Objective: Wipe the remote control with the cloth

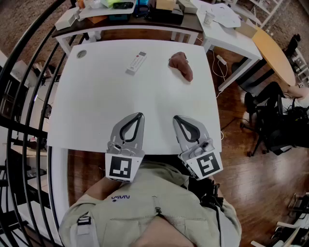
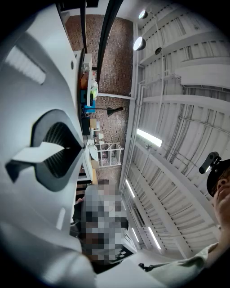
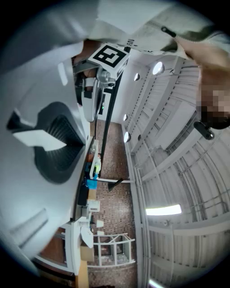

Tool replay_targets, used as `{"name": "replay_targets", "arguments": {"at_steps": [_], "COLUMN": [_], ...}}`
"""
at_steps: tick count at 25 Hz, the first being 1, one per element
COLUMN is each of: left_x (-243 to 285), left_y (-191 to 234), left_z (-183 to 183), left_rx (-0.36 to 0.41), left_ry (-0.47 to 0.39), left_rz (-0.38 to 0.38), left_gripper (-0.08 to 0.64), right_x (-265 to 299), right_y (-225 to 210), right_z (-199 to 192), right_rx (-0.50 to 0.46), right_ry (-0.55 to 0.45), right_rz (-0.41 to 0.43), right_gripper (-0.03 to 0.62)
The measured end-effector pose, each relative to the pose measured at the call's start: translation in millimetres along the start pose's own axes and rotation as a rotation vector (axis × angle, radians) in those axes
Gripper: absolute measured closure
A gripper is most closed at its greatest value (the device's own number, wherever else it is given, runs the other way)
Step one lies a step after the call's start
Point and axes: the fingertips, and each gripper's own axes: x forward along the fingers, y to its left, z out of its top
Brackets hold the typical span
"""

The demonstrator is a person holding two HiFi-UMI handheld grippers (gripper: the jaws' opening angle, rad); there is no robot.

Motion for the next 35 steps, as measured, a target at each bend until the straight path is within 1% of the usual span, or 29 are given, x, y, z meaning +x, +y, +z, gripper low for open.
{"name": "replay_targets", "arguments": {"at_steps": [5,10,13,17,21,26,31,33,34,35], "left_x": [9.5,32.1,47.3,73.0,102.6,146.4,178.3,189.1,193.9,198.4], "left_y": [5.2,11.2,25.0,50.7,67.9,87.8,116.1,128.9,134.9,140.0], "left_z": [12.7,30.3,35.3,37.5,36.2,10.5,-16.9,-30.5,-38.7,-47.7], "left_rx": [0.004,0.020,0.070,0.153,0.186,0.196,0.179,0.162,0.154,0.146], "left_ry": [-0.011,-0.023,-0.019,0.001,0.032,0.130,0.213,0.254,0.277,0.301], "left_rz": [-0.004,-0.010,-0.009,-0.006,0.002,-0.017,-0.005,0.003,0.005,0.005], "left_gripper": [0.555,0.555,0.555,0.555,0.555,0.518,0.437,0.400,0.372,0.357], "right_x": [4.8,14.6,25.0,46.6,66.8,91.9,121.3,131.9,136.5,141.0], "right_y": [-14.3,-39.3,-56.6,-81.3,-102.8,-138.8,-177.7,-190.0,-195.8,-201.9], "right_z": [9.9,23.5,31.1,39.2,47.0,37.3,9.7,-1.0,-6.4,-12.3], "right_rx": [-0.017,-0.086,-0.138,-0.209,-0.231,-0.228,-0.203,-0.195,-0.190,-0.188], "right_ry": [-0.010,-0.021,-0.034,-0.027,-0.022,-0.002,0.076,0.107,0.121,0.136], "right_rz": [-0.025,-0.035,-0.046,-0.026,-0.020,-0.035,-0.097,-0.109,-0.115,-0.123], "right_gripper": [0.589,0.589,0.589,0.589,0.589,0.589,0.588,0.520,0.501,0.495]}}
